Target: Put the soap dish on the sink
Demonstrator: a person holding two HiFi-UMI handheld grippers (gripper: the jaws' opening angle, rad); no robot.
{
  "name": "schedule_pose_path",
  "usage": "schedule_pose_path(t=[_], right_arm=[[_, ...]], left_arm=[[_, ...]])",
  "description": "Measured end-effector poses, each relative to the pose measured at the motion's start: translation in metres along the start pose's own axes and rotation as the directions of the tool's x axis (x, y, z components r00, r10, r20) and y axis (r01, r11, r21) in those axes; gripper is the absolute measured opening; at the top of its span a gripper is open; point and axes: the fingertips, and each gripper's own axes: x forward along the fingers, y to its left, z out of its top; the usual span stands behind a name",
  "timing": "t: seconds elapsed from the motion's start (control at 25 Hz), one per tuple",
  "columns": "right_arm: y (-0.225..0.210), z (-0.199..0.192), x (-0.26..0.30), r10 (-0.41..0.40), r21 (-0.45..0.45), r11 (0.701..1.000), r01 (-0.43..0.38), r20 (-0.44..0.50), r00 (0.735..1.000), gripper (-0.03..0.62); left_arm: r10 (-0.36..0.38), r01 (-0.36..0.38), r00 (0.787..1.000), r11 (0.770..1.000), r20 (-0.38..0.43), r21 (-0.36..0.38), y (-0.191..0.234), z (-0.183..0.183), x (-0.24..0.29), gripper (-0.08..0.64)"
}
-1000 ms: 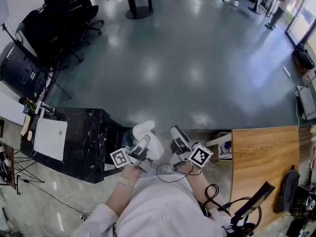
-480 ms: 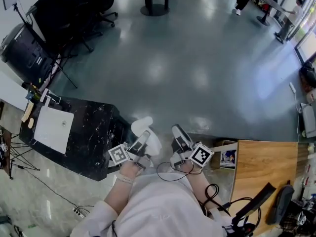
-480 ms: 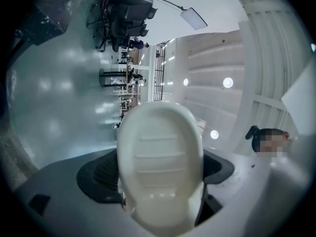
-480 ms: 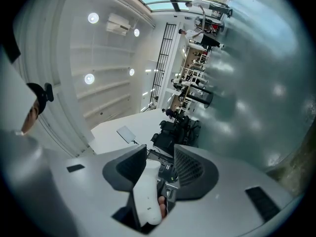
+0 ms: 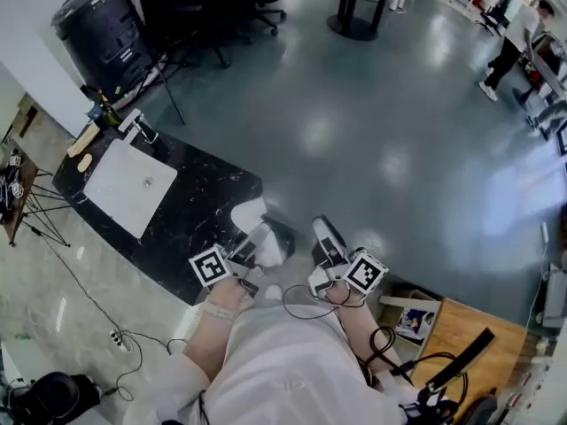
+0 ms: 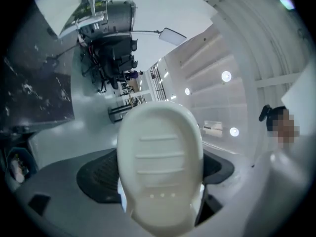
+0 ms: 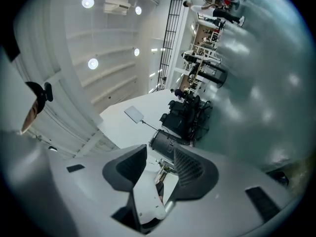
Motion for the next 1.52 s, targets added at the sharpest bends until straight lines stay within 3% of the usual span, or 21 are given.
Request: schedule_pose_path(t=[0.16,0.24,0.36,0.52,0.72,0.8,0.92,1.0,1.16,1.4,1.52], right_arm=[[0.018,-0.038,0.056,0.056,-0.002,0.998,-0.057,-0.103,0.993,0.169],[0.03,-0.065,0.085,0.092,0.006,0.996,-0.092,-0.181,0.979,0.169],[0.046,-0.112,0.125,0.137,0.03,0.99,-0.134,-0.289,0.947,0.169],[0.055,-0.174,0.161,0.174,0.058,0.985,-0.165,-0.406,0.897,0.169],[0.068,-0.256,0.185,0.217,0.106,0.976,-0.19,-0.544,0.81,0.169],[0.071,-0.286,0.188,0.227,0.118,0.973,-0.197,-0.596,0.77,0.169],[0.069,-0.325,0.19,0.23,0.129,0.973,-0.193,-0.653,0.722,0.169],[0.063,-0.345,0.189,0.224,0.134,0.974,-0.182,-0.678,0.7,0.169],[0.054,-0.372,0.179,0.212,0.135,0.977,-0.167,-0.721,0.66,0.169],[0.032,-0.394,0.165,0.177,0.119,0.984,-0.134,-0.762,0.623,0.169],[0.023,-0.4,0.158,0.159,0.107,0.987,-0.121,-0.774,0.613,0.169]], left_arm=[[0.108,-0.11,0.989,0.994,0.098,0.01,0.018,0.048,-0.053,0.471],[0.189,-0.194,0.968,0.981,0.166,0.013,0.027,0.069,-0.089,0.471],[0.271,-0.301,0.929,0.95,0.253,0.086,0.038,0.099,-0.142,0.471],[0.414,-0.49,0.84,0.856,0.351,0.162,0.057,0.124,-0.21,0.471],[0.54,-0.634,0.723,0.767,0.43,0.104,0.077,0.126,-0.283,0.471],[0.61,-0.706,0.66,0.703,0.44,0.085,0.086,0.12,-0.308,0.471],[0.719,-0.817,0.551,0.567,0.424,0.1,0.105,0.11,-0.341,0.471],[0.768,-0.861,0.496,0.496,0.406,0.113,0.119,0.104,-0.358,0.471],[0.826,-0.904,0.426,0.408,0.37,0.128,0.139,0.089,-0.379,0.471],[0.895,-0.936,0.302,0.212,0.329,0.282,0.165,0.085,-0.387,0.471],[0.911,-0.928,0.269,0.158,0.313,0.338,0.176,0.085,-0.388,0.471]])
